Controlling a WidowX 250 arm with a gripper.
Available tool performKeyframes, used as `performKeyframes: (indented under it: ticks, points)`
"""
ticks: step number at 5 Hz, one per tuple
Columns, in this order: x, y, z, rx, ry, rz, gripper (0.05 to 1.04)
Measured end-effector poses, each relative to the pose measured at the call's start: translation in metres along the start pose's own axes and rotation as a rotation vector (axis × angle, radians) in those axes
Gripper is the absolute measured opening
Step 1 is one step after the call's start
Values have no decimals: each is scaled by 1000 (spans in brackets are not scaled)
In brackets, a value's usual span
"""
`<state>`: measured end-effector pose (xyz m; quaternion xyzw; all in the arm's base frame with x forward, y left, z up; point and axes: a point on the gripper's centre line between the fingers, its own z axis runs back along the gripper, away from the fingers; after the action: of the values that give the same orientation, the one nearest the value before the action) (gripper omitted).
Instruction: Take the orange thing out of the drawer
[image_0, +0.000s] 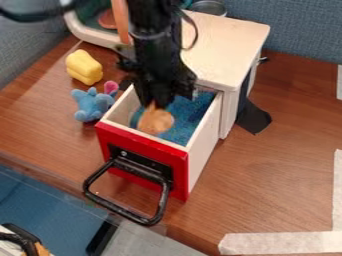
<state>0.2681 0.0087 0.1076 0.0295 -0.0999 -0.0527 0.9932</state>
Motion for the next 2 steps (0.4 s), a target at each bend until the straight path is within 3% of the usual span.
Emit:
performKeyframes:
  ticks: [2]
  points:
    - [-4,9,26,-23,-64,34,232]
